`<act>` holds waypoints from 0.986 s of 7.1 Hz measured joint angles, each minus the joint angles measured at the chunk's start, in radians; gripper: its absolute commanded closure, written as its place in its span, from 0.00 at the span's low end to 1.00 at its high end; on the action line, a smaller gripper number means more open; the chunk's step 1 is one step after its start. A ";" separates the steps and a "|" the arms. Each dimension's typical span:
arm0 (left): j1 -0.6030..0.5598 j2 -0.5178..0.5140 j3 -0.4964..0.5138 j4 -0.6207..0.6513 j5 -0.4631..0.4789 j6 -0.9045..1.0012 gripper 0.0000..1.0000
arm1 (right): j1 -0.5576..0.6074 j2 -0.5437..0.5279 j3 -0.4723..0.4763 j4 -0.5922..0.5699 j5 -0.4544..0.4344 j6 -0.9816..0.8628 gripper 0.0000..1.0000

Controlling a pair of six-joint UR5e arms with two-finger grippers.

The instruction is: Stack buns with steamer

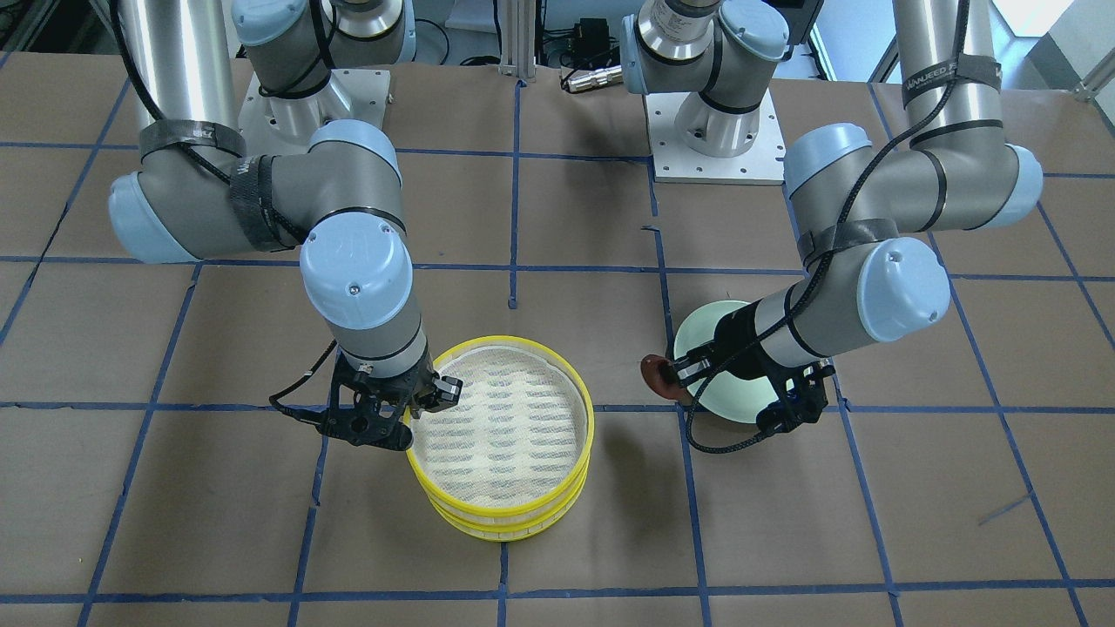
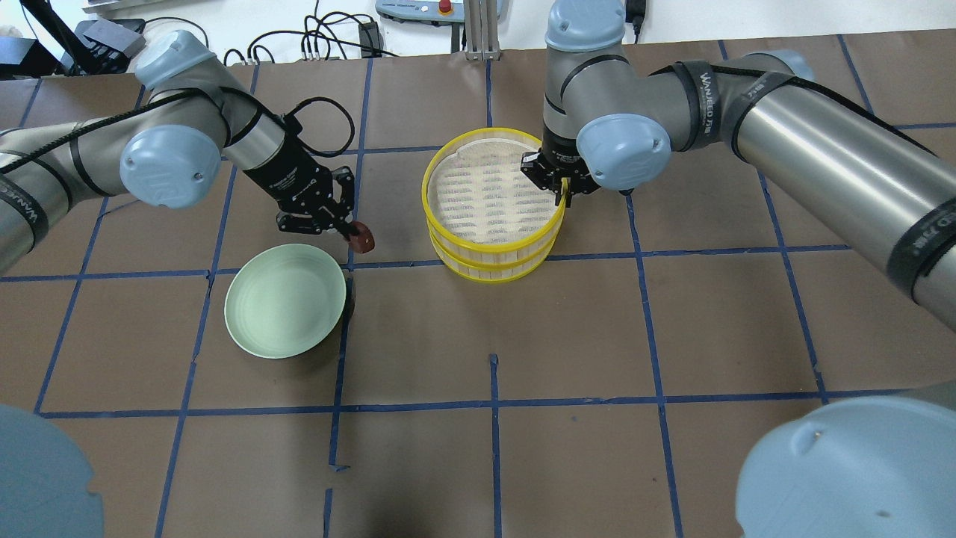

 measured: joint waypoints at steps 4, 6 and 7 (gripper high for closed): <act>-0.117 -0.056 0.124 0.134 -0.342 -0.535 0.00 | -0.013 0.005 -0.016 -0.031 0.006 0.004 0.38; -0.162 -0.077 0.142 0.183 -0.321 -0.544 0.00 | -0.070 -0.028 -0.047 -0.007 0.016 -0.049 0.37; -0.168 -0.069 0.150 0.197 -0.232 -0.486 0.00 | -0.114 -0.080 -0.053 0.043 0.036 -0.096 0.32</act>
